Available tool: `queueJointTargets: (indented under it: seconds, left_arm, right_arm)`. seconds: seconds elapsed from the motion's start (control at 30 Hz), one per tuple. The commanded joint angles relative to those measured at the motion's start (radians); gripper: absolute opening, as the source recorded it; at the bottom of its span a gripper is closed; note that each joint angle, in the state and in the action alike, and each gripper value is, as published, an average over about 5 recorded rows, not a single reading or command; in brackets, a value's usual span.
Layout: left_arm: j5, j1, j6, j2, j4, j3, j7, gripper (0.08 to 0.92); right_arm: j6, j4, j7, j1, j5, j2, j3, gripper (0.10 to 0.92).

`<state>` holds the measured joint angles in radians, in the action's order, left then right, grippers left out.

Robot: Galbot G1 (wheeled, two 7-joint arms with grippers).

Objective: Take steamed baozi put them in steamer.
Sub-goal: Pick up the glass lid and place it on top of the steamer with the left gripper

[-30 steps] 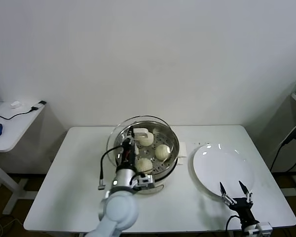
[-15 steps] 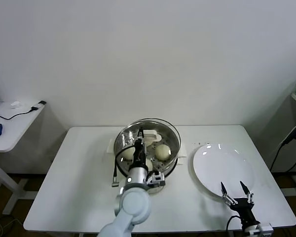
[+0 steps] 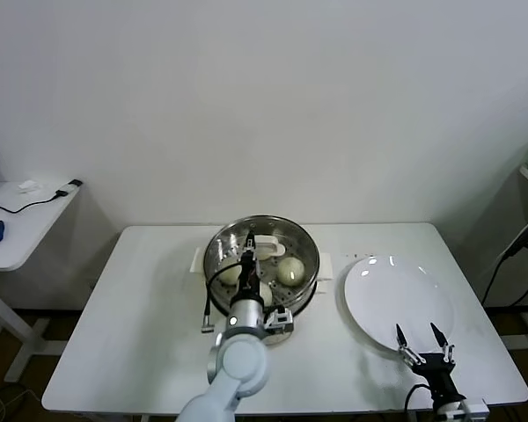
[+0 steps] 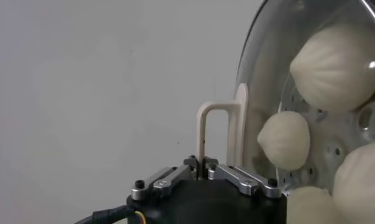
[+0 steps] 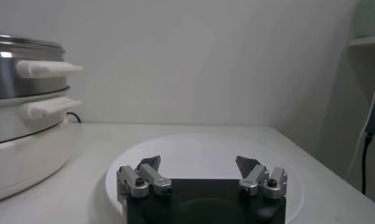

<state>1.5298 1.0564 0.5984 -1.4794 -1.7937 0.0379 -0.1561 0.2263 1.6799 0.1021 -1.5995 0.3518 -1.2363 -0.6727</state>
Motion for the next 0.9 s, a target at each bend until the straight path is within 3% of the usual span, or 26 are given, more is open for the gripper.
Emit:
queueJointTargets:
  seconds: [0.03, 0.63, 0.9]
  left_arm:
    - [0.019, 0.004, 0.000, 0.006, 0.021, -0.005, -0.003, 0.143]
    - [-0.032, 0.021, -0.011, 0.028, -0.031, 0.004, 0.005, 0.153]
    - [-0.087, 0.032, -0.022, 0.057, -0.107, 0.022, 0.002, 0.356]
  right_arm:
    - [0.008, 0.002, 0.001, -0.001, -0.001, -0.002, -0.002, 0.823]
    - [0.007, 0.001, 0.007, 0.005, -0.007, -0.012, 0.005, 0.823]
    - [0.001, 0.006, 0.009, 0.006, -0.010, -0.015, 0.006, 0.823]
